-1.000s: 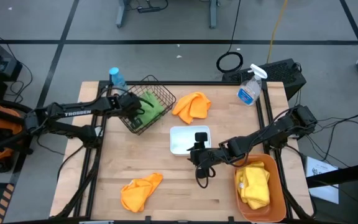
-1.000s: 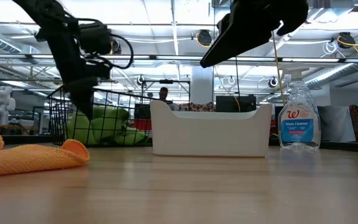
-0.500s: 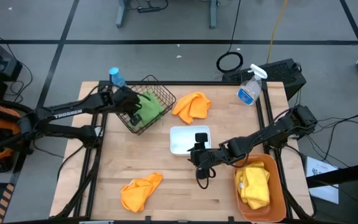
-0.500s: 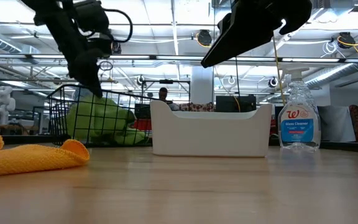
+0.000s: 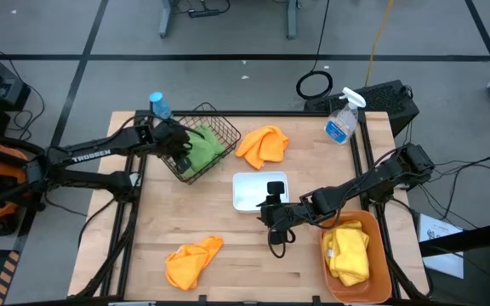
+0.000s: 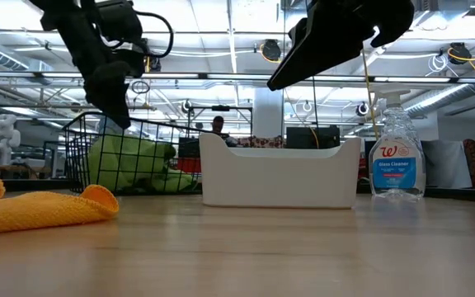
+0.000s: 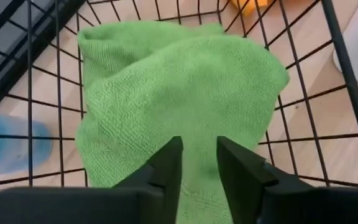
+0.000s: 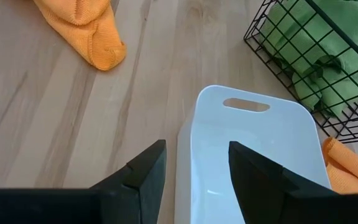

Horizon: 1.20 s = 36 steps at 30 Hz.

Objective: Sort microfiber towel by color & place in baskets
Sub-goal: Put the green microfiber towel into the black wire basket, then put the top orange microfiber towel into the white bin

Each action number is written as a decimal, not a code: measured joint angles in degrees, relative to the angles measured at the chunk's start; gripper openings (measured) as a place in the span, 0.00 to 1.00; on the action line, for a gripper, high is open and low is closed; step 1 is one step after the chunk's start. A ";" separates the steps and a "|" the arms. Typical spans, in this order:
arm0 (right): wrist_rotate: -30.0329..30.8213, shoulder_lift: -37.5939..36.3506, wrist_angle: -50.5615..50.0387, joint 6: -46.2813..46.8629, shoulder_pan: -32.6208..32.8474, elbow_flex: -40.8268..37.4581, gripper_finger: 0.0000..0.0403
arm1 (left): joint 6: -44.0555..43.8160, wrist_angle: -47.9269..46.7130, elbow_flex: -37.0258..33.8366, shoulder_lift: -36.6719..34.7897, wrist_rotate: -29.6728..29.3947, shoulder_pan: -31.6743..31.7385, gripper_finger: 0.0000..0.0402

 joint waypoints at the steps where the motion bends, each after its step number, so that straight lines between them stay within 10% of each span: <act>1: 0.00 0.00 0.00 0.00 0.00 0.00 0.41 | 0.01 0.22 0.00 0.00 -0.12 0.00 0.28; 22: 0.30 0.00 -0.44 -3.24 -1.58 0.00 0.41 | -3.32 9.70 -2.93 19.95 -11.71 1.79 0.11; 36: -2.34 -0.04 -1.57 -18.47 -16.94 0.02 0.41 | -4.37 8.65 -0.59 7.91 -11.71 0.22 0.11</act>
